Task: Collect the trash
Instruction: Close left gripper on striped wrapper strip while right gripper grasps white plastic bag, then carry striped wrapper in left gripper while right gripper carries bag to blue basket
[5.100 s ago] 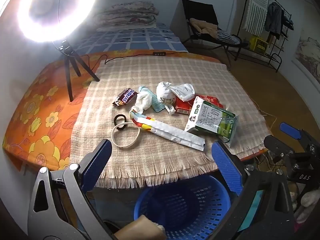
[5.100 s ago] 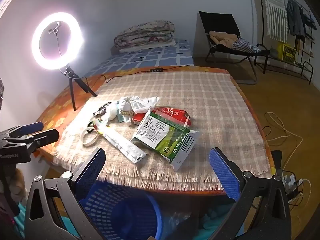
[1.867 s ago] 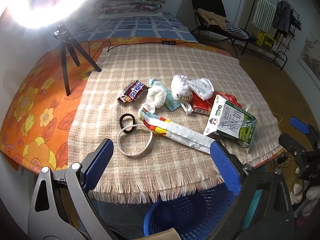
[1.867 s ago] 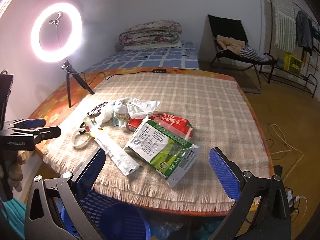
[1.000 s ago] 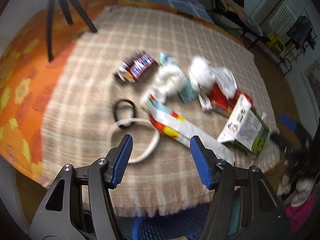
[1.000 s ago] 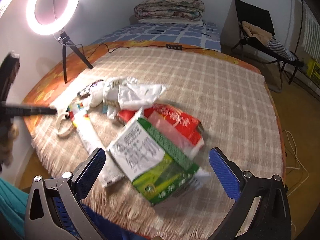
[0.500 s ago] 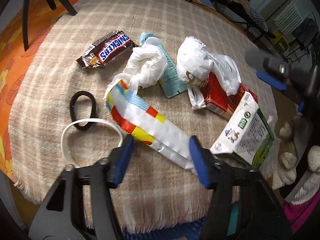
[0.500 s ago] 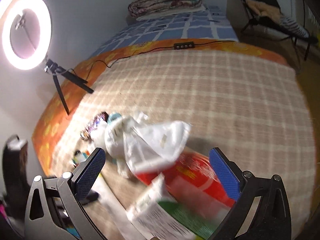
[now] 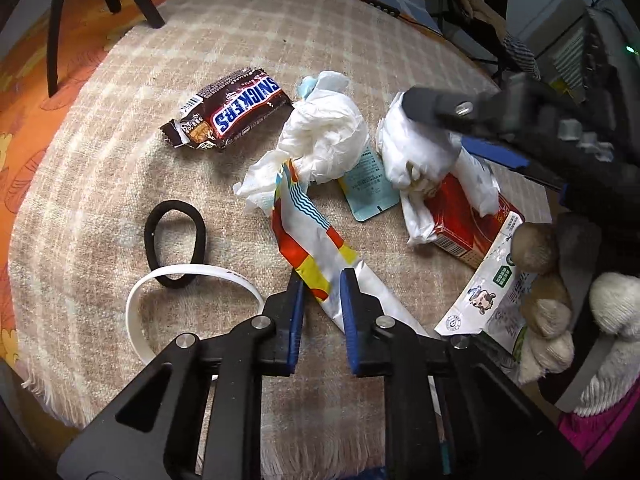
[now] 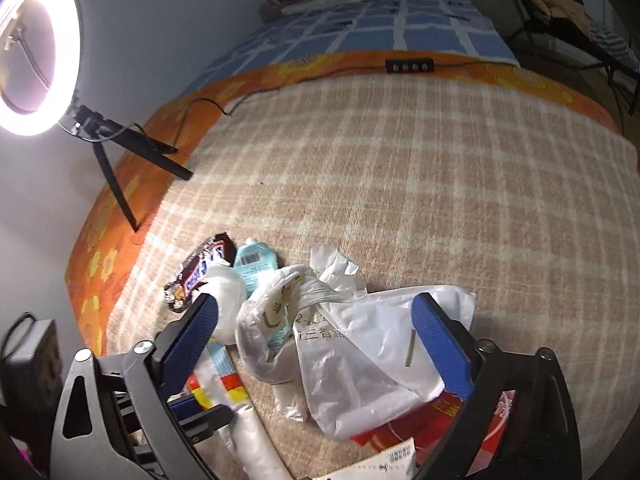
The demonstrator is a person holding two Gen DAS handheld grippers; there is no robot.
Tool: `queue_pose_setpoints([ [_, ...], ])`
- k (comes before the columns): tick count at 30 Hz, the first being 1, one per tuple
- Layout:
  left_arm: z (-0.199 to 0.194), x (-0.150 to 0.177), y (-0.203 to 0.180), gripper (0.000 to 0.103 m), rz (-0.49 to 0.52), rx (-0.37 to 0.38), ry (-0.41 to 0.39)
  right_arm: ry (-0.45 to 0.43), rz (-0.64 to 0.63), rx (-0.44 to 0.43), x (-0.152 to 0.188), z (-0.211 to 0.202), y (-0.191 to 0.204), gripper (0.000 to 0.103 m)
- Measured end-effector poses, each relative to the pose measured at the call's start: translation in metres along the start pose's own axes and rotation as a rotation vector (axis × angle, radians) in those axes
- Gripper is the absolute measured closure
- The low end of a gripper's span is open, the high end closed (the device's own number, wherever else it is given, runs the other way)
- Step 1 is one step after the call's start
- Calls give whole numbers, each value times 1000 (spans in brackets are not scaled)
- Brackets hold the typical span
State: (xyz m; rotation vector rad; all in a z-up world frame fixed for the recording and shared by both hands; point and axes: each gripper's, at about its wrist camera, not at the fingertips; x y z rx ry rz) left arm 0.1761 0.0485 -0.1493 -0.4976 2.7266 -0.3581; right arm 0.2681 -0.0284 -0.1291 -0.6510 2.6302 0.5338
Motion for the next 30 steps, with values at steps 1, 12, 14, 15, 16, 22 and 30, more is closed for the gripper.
queue_pose_setpoints([
  [1, 0, 0, -1, 88, 2, -2, -2, 6, -7, 12, 0, 3, 0, 20],
  [12, -25, 1, 17, 95, 2, 7, -40, -50, 13, -64, -3, -22, -3, 91],
  [14, -28, 4, 18, 95, 0, 5, -40, -56, 5, -61, -3, -26, -2, 92],
  [15, -29, 5, 18, 96, 0, 6, -41, -59, 4, -64, -1, -28, -2, 92],
  [16, -31, 7, 19, 96, 1, 6, -46, -61, 5, -64, -1, -30, -2, 93],
  [22, -58, 14, 23, 98, -3, 18, -100, -101, 11, -83, 3, -45, -1, 96],
  [30, -93, 10, 23, 100, 15, 29, -178, -190, 17, -113, 0, -82, 3, 97],
])
Point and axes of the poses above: each gripper's, at about its wrist camera, not at the fingertips, and z roughly the way its jaws point, y to its left, x to its underside, and after that the axes turned 1 degree about y, right-handed
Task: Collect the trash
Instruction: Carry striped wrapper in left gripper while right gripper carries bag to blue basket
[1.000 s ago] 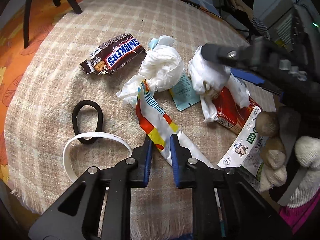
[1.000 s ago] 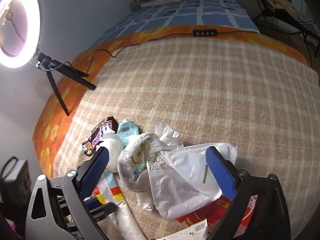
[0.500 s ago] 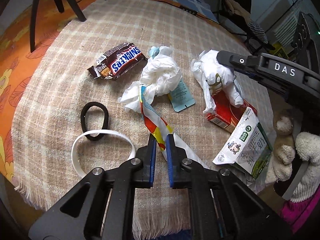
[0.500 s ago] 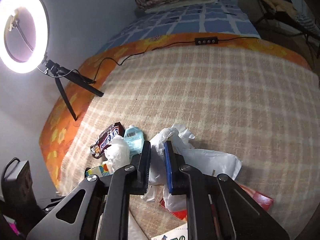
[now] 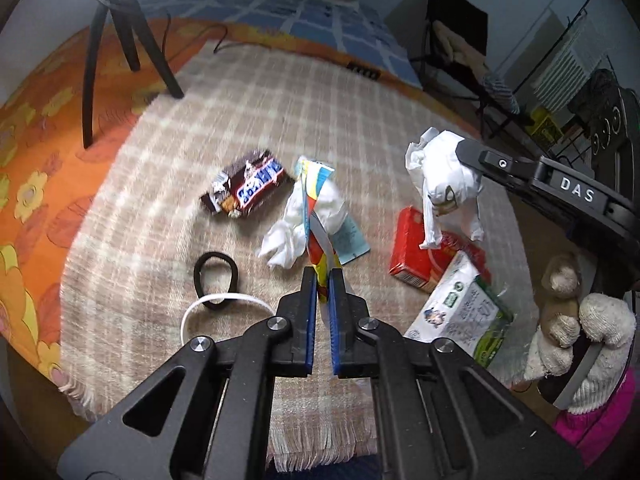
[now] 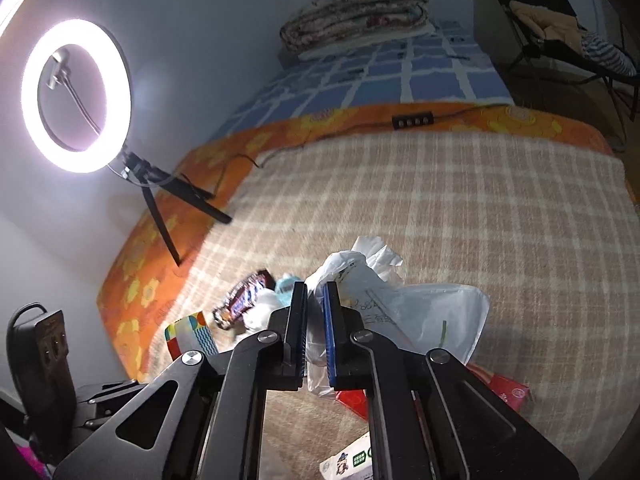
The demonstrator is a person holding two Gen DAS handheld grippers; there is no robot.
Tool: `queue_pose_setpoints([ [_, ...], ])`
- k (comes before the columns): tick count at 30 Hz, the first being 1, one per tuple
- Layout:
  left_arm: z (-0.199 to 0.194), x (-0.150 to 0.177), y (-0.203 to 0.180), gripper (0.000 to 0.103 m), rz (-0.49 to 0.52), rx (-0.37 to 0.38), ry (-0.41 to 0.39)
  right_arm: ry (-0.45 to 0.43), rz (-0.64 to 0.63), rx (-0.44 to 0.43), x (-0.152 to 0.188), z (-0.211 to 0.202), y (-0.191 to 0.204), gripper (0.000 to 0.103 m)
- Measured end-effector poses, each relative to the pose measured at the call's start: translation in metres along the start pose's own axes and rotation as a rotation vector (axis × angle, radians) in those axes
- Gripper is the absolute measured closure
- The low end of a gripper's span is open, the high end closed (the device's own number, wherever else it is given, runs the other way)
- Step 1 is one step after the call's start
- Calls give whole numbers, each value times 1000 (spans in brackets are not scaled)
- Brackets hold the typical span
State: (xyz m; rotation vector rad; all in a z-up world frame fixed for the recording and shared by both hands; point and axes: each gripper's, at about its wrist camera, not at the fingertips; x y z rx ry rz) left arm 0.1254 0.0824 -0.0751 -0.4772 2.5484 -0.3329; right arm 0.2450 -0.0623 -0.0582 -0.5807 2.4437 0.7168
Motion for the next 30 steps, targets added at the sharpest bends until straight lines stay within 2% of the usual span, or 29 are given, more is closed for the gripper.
queue_pose_setpoints([
  [8, -43, -3, -14, 100, 20, 37, -84, -66, -56, -40, 6, -52, 28, 97],
  [18, -93, 19, -12, 100, 44, 96, -143, -87, -143, -71, 59, -114, 61, 97],
  [23, -109, 48, -8, 100, 38, 153, -125, -67, -195, -62, 95, -132, 77, 97],
  [30, -107, 91, -1, 100, 45, 170, -63, -24, -235, -43, 153, -141, 91, 97],
])
Point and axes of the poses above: each gripper's, at about its wrist camera, not at the fingertips, and z roughly the way its jaws point, y to its left, x to its underside, and after that the axes turned 1 degree about y, right-handed
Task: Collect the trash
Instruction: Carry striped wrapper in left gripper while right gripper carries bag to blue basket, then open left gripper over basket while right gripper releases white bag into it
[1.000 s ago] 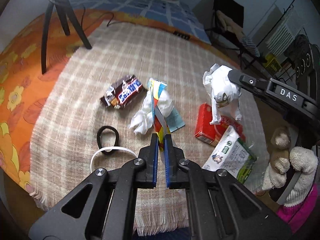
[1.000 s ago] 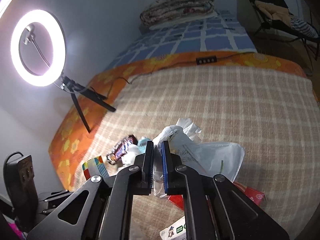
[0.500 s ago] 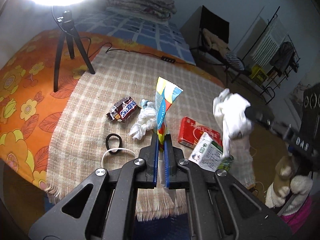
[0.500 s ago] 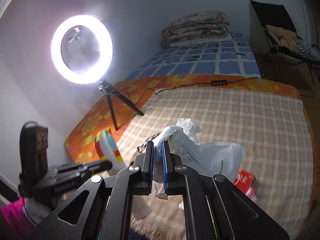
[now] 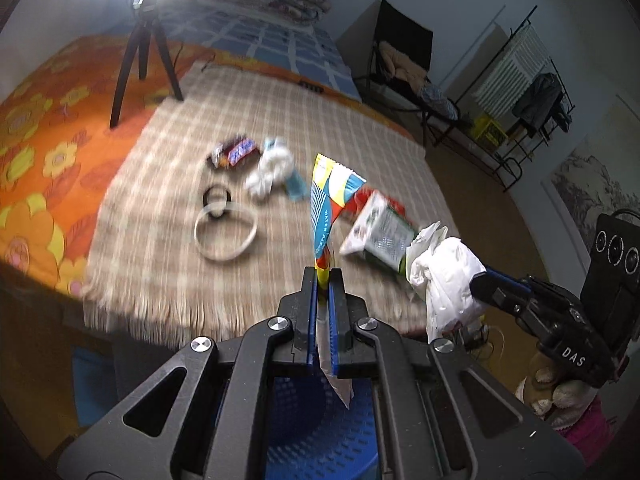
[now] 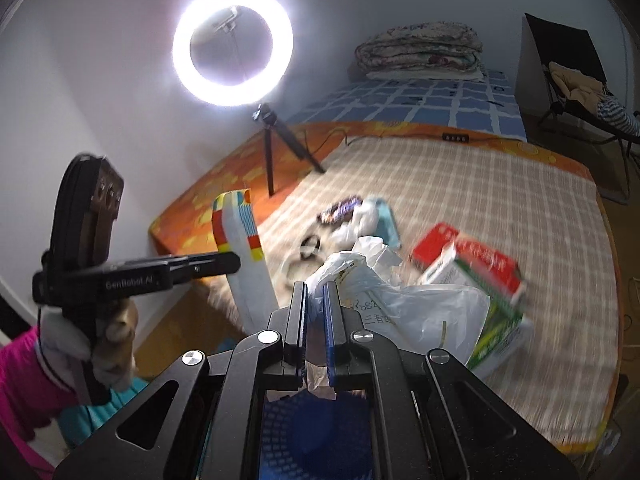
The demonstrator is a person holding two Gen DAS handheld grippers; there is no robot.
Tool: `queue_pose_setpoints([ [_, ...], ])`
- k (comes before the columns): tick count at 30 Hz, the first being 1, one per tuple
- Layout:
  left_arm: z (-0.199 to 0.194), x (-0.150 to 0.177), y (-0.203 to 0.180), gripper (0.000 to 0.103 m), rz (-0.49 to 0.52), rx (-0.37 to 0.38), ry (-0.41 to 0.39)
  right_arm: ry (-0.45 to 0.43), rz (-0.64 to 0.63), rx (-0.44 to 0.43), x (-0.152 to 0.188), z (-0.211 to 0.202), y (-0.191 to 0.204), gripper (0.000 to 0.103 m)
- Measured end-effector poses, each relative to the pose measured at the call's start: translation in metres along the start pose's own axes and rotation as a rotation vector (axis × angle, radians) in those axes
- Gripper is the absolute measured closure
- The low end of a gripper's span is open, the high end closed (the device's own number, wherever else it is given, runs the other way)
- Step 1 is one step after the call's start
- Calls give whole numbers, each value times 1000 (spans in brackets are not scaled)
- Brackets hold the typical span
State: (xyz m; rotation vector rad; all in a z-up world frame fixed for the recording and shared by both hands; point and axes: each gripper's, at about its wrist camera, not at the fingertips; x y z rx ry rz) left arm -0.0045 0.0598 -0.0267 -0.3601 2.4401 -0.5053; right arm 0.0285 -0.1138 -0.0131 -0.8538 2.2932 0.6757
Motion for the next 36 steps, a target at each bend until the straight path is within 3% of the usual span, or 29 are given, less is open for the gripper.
queue_pose_setpoints([
  [18, 63, 111, 27, 100, -103, -11, 269, 167, 47, 17, 113, 37, 20, 97],
  [36, 108, 146, 26, 100, -96, -66, 424, 286, 128, 18, 163, 70, 8, 96],
])
Point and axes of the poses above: each gripper's, at about its wrist camera, not at the fingertips, and z roughly the way its jaws point, y to its left, x to its underside, and after that the axes turned 1 degree about y, right-handed
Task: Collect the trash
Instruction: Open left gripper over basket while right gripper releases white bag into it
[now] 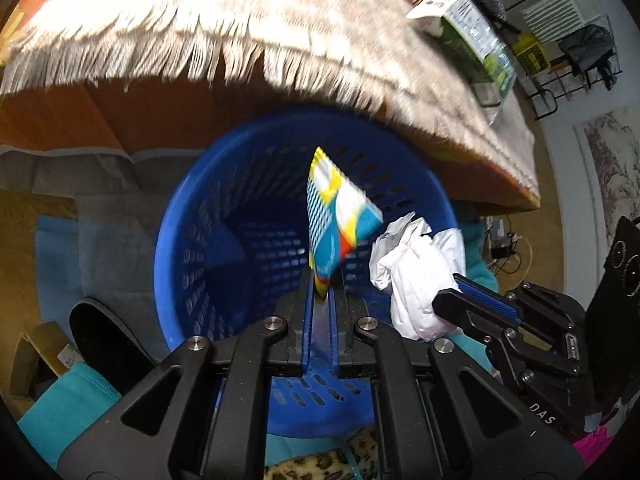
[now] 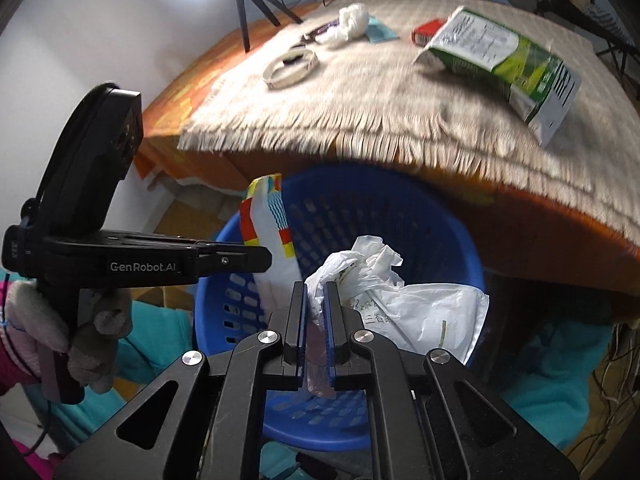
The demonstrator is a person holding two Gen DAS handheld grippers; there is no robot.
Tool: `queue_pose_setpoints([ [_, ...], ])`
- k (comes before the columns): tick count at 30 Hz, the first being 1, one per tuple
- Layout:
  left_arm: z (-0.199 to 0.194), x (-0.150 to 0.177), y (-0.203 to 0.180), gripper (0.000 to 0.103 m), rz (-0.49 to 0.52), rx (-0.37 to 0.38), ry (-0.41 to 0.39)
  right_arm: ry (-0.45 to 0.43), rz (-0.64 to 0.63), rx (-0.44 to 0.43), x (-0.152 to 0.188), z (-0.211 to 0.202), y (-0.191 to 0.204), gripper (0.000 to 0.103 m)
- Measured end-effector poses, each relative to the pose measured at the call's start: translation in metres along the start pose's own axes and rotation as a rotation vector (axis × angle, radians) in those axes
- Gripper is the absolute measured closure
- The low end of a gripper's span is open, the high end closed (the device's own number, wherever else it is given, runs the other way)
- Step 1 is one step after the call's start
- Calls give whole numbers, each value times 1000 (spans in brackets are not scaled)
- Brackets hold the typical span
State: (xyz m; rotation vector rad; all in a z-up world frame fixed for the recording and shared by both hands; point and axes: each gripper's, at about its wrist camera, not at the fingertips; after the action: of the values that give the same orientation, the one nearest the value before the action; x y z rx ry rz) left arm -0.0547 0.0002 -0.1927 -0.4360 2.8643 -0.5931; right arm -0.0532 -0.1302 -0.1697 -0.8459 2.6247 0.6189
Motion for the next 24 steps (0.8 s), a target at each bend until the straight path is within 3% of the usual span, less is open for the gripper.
queue_pose_setpoints([
  [8, 0, -1, 11, 92, -30, -22, 13, 39, 23, 10, 2, 11, -4, 91],
  [11, -3, -1, 13, 64, -40, -27, -2, 48, 34, 20, 1, 15, -7, 79],
  [13, -7, -1, 14, 63, -36, -35, -15, 43, 40, 27, 2, 13, -8, 60],
  [15, -10, -2, 16, 63, -33, -40, -24, 35, 43, 36, 3, 9, -10, 54],
  [20, -13, -6, 13, 61, -31, -60, -47, 37, 43, 62, 0, 7, -14, 52],
  [24, -21, -14, 13, 56, -20, -82, -70, 27, 39, 83, -6, 5, -15, 43],
])
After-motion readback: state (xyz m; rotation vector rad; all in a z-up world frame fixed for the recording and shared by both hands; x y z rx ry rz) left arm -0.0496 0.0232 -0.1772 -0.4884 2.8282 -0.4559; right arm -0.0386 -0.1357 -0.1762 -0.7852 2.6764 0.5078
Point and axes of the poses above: each gripper's, at about its wrist camera, not at the fingertips, and z roughly the way its jaws point, y to its left, x to its underside, and after that the axes turned 1 degree about y, right-handed
